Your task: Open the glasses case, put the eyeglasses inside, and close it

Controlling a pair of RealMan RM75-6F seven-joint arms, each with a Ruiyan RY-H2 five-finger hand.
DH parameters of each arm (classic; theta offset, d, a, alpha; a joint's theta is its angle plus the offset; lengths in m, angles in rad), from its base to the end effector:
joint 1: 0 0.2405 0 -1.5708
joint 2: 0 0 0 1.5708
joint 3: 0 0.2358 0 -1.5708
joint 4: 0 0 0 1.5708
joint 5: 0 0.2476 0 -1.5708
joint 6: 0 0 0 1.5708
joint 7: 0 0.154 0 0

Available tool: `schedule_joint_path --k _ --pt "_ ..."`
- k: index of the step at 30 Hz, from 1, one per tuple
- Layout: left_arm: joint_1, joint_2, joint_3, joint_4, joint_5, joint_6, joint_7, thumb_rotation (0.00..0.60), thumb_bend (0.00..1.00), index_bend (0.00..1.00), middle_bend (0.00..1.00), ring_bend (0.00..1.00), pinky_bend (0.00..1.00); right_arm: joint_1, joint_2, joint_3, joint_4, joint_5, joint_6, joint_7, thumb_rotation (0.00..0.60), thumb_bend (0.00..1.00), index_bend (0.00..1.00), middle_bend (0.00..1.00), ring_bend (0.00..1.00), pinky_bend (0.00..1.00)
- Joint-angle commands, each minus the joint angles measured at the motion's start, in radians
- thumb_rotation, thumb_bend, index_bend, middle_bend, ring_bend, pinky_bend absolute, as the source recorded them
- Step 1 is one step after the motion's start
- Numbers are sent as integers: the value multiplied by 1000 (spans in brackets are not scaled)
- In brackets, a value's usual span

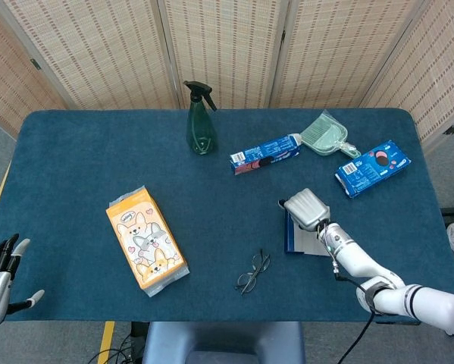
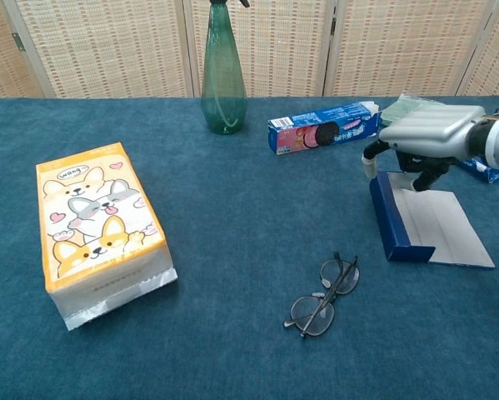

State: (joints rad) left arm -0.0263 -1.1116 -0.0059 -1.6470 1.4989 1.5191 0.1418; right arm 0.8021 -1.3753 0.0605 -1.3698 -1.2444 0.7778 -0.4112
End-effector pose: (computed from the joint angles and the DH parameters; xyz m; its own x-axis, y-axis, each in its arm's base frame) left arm -0.3125 0.1632 0.1129 0.4982 0.0422 0.8660 0.8652 0.0415 -0.4998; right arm -0.1897 -0.3729 -0.0232 0.7970 -0.1962 0.5712 -0.5779 -0.5223 0.6270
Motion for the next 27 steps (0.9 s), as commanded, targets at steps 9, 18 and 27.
schedule_joint_path --k 9,18,27 --pt "4 9 9 -20 -1 -10 10 600 129 0 0 0 158 -116 38 -86 -12 -191 151 146 600 36 269 1000 1000 897" --pt "6 8 10 -24 4 -7 8 600 130 0 0 0 158 -92 -79 -66 93 -224 140 109 600 30 262 1000 1000 897" --pt "16 11 13 -17 -1 -1 -1 600 130 0 0 0 158 -37 -190 -1 148 -163 79 13 600 30 262 1000 1000 897"
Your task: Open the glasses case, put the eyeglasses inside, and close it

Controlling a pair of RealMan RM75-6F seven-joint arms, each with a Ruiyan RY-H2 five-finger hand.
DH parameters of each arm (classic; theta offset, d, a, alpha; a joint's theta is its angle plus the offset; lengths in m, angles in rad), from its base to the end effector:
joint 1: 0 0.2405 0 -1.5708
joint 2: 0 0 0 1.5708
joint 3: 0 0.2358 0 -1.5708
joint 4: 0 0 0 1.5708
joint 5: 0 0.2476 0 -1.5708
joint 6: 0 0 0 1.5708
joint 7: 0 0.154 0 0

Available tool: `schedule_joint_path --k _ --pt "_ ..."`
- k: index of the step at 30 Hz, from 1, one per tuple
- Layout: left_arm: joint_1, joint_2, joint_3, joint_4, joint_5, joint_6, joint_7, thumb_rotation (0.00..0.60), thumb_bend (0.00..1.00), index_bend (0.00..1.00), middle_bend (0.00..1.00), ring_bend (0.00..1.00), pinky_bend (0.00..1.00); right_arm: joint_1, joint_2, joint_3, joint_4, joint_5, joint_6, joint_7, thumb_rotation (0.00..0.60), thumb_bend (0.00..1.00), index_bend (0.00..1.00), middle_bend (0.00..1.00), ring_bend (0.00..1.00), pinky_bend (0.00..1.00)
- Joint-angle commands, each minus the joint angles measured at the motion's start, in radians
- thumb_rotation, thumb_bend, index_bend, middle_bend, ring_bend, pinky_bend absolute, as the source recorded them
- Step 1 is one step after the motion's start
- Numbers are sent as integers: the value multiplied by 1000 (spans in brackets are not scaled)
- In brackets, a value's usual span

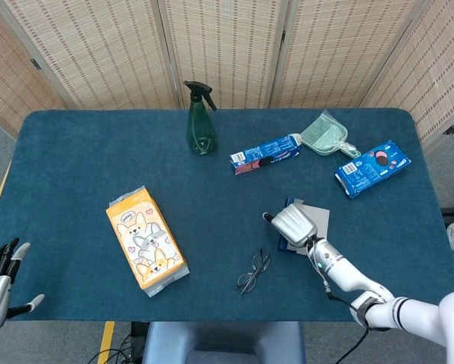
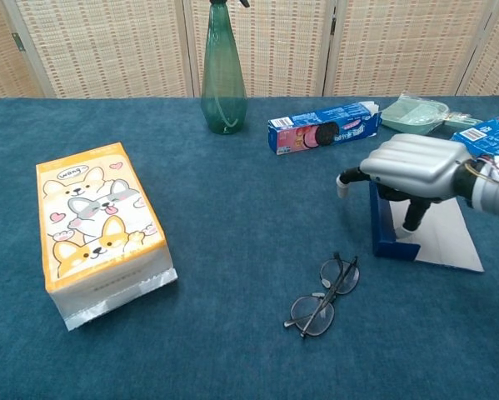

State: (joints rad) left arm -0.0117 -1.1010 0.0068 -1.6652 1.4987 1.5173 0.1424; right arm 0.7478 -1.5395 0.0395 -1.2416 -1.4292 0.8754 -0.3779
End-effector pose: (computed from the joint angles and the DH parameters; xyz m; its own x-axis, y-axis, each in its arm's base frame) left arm -0.3130 0.1553 0.1124 0.4911 0.0641 0.8687 0.8676 0.0533 -0.4944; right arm -0.1855 -0.3489 -0.0654 0.7983 -0.1025 0.5934 -0.5264 -0.5974 0.6050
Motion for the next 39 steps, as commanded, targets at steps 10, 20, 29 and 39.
schedule_joint_path --k 10,20,29,39 --pt "14 8 2 11 -8 10 -17 600 130 0 0 0 158 142 -183 141 206 141 -118 -84 600 31 261 1000 1000 897" --pt "17 7 -3 27 -18 6 -32 600 129 0 0 0 158 242 -338 235 388 240 -135 -104 600 31 262 1000 1000 897" --pt "23 8 -3 32 -17 11 -41 600 130 0 0 0 158 225 -251 204 269 219 -110 -109 600 46 262 1000 1000 897" --pt "19 3 -1 17 -1 12 -29 600 129 0 0 0 158 91 -6 61 -103 26 19 83 600 133 274 1000 1000 897"
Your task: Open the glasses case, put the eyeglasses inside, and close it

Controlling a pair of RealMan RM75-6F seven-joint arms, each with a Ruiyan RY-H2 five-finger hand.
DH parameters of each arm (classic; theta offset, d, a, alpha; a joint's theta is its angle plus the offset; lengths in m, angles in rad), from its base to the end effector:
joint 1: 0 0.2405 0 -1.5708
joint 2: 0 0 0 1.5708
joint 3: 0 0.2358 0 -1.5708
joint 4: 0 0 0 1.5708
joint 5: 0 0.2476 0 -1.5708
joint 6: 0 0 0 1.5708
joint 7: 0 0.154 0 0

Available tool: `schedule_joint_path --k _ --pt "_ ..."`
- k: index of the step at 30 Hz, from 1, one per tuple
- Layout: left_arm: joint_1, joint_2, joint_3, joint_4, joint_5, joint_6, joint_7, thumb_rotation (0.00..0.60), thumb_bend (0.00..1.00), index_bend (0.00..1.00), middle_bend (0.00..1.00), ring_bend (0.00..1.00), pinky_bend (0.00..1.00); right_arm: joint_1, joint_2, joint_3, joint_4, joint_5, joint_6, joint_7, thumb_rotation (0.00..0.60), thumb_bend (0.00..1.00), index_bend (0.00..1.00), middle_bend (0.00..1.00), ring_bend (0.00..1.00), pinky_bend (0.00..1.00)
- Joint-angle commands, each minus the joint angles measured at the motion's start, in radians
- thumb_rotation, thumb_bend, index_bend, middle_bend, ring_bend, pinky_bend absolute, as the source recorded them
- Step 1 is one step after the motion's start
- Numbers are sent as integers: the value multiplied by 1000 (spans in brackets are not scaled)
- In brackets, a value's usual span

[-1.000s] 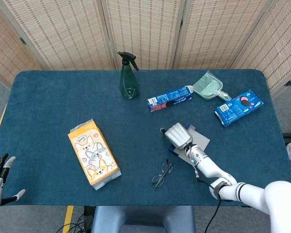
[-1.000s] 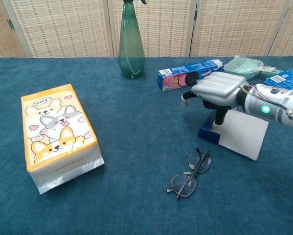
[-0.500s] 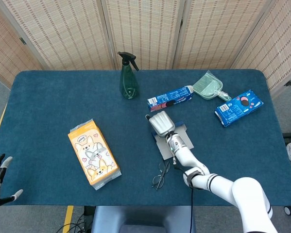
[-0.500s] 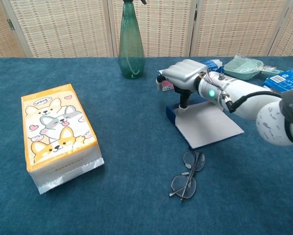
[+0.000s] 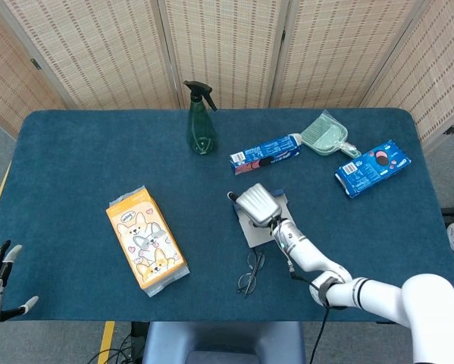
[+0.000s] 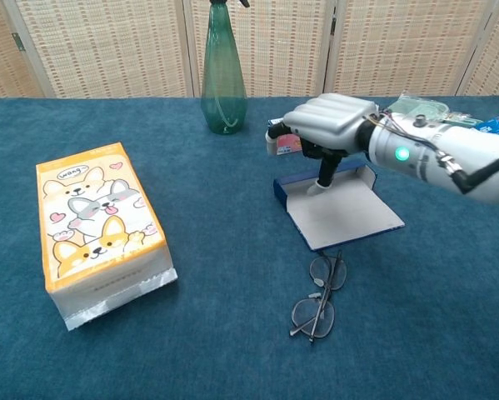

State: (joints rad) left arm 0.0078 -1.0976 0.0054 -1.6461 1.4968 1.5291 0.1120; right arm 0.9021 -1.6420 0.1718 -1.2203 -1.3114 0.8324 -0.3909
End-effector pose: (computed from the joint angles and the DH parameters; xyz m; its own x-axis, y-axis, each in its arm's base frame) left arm -0.3204 0.1496 0.1175 0.4841 0.0587 0.8731 0.8699 0.0754 -0.4874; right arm -0.0963 -0.3850 -0.0824 0.7003 -0.0676 0.7106 -0.5947 -0.6059 0.5285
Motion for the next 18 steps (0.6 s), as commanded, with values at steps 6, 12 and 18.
schedule_joint_path --k 6,12,18 --pt "-2 3 -1 -12 4 0 11 600 129 0 0 0 158 -105 148 -167 -201 -217 107 169 600 258 315 1000 1000 897" --pt "-2 4 -1 -21 8 3 19 600 129 0 0 0 158 -114 158 -222 -222 -299 118 176 600 271 319 1000 1000 897" --pt "7 6 3 -26 5 8 19 600 129 0 0 0 158 -114 158 -244 -232 -335 108 169 600 271 319 1000 1000 897"
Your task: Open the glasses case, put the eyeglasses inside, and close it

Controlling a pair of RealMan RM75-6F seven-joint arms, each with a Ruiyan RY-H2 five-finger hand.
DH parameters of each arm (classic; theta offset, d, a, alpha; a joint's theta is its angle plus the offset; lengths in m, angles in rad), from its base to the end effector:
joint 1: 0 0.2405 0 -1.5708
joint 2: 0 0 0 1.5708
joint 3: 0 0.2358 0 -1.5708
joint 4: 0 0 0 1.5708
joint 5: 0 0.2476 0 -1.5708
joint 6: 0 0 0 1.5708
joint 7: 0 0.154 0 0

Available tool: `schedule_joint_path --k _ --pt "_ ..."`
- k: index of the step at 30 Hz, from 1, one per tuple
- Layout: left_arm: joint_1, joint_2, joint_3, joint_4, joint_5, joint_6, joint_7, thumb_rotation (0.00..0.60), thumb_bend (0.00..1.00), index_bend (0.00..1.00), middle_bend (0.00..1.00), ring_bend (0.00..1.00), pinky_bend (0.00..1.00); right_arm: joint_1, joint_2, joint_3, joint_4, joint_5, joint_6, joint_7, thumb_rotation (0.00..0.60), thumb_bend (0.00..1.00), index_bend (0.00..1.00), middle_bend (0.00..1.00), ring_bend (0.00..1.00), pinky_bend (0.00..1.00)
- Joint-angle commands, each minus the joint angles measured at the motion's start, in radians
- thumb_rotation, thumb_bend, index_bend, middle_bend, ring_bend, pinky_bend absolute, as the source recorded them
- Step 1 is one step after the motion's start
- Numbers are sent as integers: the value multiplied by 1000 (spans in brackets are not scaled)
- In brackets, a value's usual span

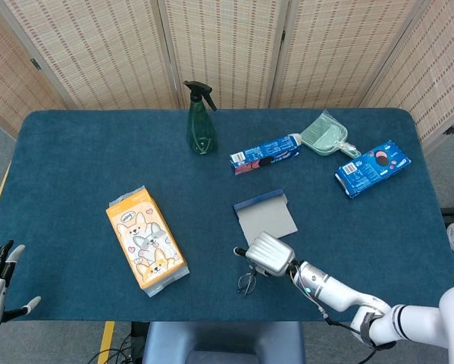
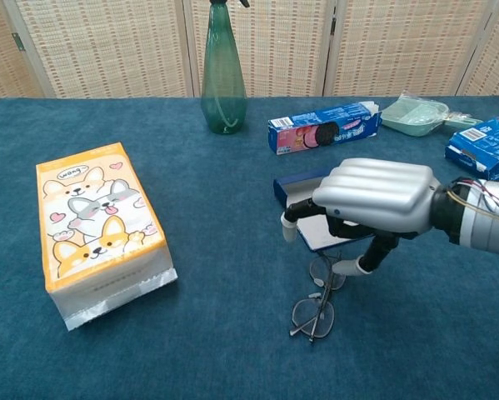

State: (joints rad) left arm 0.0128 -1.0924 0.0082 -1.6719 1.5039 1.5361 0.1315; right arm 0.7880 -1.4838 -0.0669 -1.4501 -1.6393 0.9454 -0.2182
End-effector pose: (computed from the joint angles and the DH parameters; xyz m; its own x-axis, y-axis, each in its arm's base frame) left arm -0.3146 0.1475 0.1166 0.4836 0.0575 0.8734 0.8705 0.0726 -0.4868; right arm -0.1372 -0.2822 -0.0788 0.7174 -0.1361 0.6832 -0.4910 -0.7945 0.3573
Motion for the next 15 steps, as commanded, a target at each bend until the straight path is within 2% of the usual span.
schedule_joint_path --k 1,15 --pt "3 1 0 -1 -3 2 0 600 129 0 0 0 158 1 -1 -8 -1 -9 -8 -4 600 271 319 1000 1000 897" --pt "9 -2 3 -1 2 7 -3 600 130 0 0 0 158 10 -42 -22 47 -14 -73 -26 600 292 349 1000 1000 897"
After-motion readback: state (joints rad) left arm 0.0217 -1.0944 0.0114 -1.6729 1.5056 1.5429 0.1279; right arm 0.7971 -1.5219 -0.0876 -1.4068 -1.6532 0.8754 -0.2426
